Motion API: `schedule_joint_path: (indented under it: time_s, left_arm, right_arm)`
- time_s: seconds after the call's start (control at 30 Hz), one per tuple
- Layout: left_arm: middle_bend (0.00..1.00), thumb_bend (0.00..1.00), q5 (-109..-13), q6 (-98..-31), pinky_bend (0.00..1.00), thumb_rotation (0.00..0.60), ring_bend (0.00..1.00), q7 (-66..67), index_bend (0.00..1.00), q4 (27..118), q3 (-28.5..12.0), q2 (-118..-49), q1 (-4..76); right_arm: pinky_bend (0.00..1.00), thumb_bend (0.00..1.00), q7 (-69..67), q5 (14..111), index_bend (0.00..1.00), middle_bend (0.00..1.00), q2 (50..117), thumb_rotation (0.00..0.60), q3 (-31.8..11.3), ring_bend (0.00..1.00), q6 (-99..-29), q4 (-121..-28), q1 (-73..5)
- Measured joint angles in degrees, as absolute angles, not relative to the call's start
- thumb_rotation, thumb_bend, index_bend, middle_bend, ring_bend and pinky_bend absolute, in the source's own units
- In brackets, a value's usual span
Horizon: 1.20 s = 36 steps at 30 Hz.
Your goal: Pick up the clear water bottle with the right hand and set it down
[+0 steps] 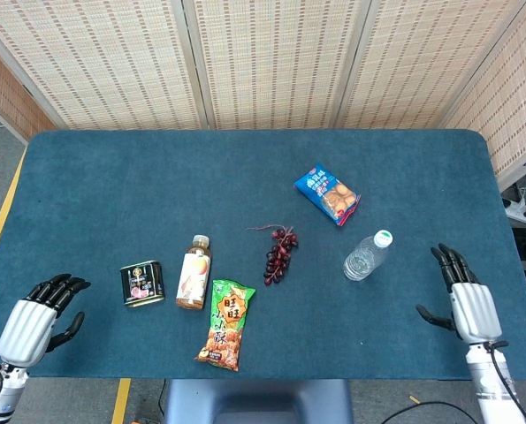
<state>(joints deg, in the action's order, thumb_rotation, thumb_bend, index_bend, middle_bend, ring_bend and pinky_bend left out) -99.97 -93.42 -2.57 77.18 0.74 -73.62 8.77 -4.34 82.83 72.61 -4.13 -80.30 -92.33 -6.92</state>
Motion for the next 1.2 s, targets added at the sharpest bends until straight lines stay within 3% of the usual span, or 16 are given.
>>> schedule_joint_path:
  time_s: [0.4,0.8,1.0,1.1,1.2]
  left_arm:
    - [0.26,0.40,-100.2,-93.3,0.34,0.600,0.20,-1.7,0.26,77.5,1.1,-73.6,8.9]
    - [0.26,0.40,-100.0,-93.3,0.34,0.600,0.20,-2.0,0.26,77.5,1.1,-73.4,8.9]
    - [0.27,0.40,-100.1,-93.4,0.34,0.600,0.20,-2.0,0.26,77.5,1.2,-73.4,8.9]
    - [0.27,0.40,-100.1,-93.3,0.34,0.600,0.20,-2.1,0.26,77.5,1.3,-73.4,8.9]
    - [0.27,0.40,-100.2,-93.3,0.34,0.600,0.20,-2.1,0.26,77.5,1.3,-73.3,9.0]
  right_arm:
    - [0.22,0.10,-23.8,81.2,0.00,0.00,76.6,0.600,-7.4,0.00,-71.9,-86.0,-12.4]
    - [0.21,0.10,-29.9,78.7,0.00,0.00,80.1,0.600,-9.8,0.00,-64.1,-83.5,-18.3]
    - [0.21,0.11,-29.3,76.8,0.01,0.11,82.0,0.600,-11.0,0.02,-62.4,-82.3,-20.1]
    - [0.21,0.12,-29.6,75.9,0.11,0.21,82.9,0.600,-11.4,0.07,-61.2,-81.6,-20.9]
    - [0.21,0.17,-30.5,75.3,0.31,0.36,83.9,0.600,-11.8,0.19,-60.4,-80.5,-21.6]
